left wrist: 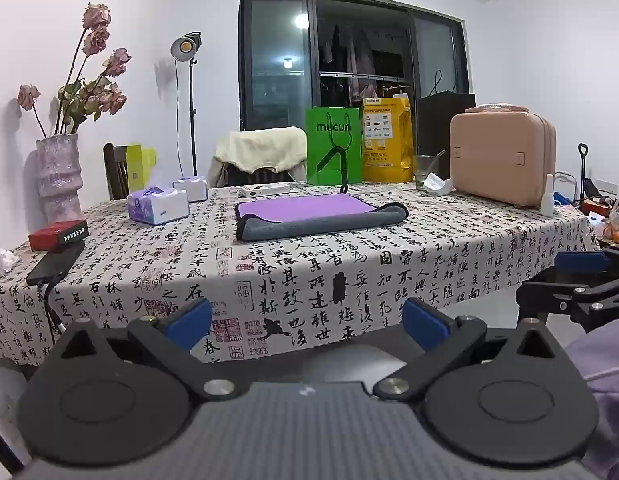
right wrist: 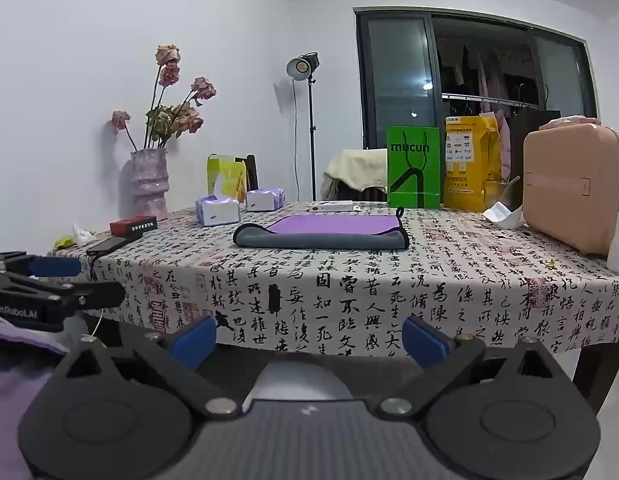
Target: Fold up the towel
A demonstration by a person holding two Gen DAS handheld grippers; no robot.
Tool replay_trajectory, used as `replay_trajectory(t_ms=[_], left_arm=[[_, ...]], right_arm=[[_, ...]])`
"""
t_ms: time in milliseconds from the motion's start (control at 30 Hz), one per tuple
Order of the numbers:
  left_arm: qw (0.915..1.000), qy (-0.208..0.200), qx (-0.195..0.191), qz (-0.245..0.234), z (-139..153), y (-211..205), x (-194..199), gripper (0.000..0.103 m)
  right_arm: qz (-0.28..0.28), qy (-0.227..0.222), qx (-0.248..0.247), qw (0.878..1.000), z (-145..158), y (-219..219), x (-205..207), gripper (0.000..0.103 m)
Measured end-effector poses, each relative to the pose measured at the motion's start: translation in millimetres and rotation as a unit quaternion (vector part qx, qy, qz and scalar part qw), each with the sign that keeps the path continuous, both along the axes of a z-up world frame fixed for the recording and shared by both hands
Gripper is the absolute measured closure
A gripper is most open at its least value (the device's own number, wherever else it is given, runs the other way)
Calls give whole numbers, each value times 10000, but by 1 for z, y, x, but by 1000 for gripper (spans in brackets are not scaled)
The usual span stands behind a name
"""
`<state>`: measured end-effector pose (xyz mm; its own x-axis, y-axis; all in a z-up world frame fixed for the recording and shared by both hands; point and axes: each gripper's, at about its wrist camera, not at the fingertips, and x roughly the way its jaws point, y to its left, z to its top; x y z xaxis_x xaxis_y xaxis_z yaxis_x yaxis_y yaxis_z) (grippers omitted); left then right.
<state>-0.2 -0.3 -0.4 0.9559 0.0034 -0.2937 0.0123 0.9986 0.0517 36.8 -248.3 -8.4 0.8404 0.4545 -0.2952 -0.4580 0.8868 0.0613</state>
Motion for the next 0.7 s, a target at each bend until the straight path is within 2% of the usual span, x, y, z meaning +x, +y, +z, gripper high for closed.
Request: replay_trajectory(t_ms=[467, 700], left_arm=[[10000, -10, 29, 9, 2, -4, -3, 0], [10000, 9, -5, 1, 1, -1, -1, 0]], right_arm=[[16, 15, 47, 10000, 6, 0, -1, 3], [21, 12, 82, 10000, -1, -1, 2, 3]])
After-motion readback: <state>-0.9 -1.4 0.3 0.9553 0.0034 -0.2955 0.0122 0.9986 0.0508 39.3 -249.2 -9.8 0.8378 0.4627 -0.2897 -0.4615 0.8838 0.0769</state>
